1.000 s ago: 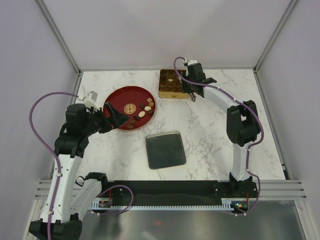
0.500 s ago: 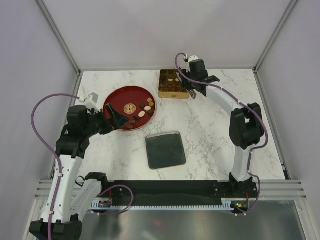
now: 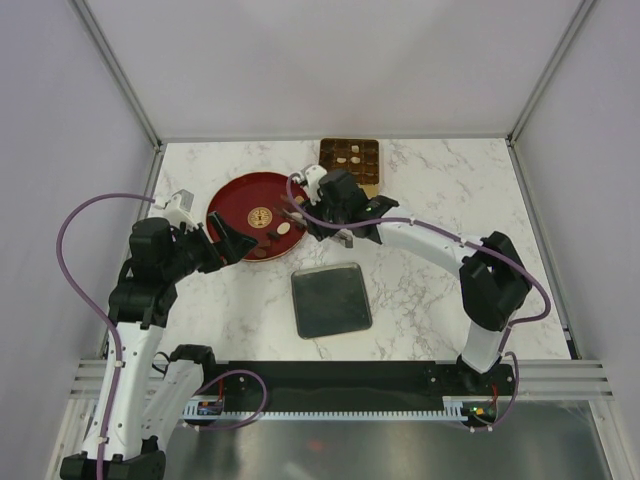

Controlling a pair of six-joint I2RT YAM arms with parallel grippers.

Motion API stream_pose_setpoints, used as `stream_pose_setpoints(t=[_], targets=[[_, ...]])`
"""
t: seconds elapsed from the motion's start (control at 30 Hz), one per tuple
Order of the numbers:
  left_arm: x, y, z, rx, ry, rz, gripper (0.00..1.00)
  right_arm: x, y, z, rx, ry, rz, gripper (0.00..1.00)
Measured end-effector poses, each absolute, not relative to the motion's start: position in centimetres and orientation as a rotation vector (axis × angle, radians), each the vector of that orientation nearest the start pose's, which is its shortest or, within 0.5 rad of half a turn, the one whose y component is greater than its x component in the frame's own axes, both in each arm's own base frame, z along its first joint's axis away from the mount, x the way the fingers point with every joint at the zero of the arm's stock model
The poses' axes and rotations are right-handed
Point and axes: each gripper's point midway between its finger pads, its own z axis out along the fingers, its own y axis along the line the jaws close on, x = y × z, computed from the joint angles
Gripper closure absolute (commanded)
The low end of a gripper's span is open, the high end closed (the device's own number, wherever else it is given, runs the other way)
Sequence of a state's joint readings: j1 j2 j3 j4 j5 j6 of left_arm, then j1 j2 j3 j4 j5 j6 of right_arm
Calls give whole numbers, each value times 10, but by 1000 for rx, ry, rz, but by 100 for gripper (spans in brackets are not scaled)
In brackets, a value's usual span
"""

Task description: Pack the chocolate

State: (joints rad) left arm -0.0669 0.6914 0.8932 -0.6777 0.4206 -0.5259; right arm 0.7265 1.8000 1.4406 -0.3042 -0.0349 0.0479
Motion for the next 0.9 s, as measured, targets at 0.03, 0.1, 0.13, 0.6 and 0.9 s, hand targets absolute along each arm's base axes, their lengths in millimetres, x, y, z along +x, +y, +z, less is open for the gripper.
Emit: stream_pose_setpoints(t=[0.03, 0.1, 0.13, 0.6, 0.9], targets=[[222, -106, 254, -209, 2086, -795, 3, 355, 347, 146, -826, 2147, 471, 52], [222, -106, 254, -209, 2086, -795, 3, 339, 356, 136, -884, 2152, 488, 52], [222, -106, 254, -209, 2086, -795, 3, 333, 359, 132, -910, 2152, 490, 52], [222, -106, 254, -209, 2086, -795, 3, 323, 370, 105, -995, 2164, 463, 52], [222, -106, 254, -210, 2087, -795, 3, 322, 371, 80, -1017, 2207, 444, 52]])
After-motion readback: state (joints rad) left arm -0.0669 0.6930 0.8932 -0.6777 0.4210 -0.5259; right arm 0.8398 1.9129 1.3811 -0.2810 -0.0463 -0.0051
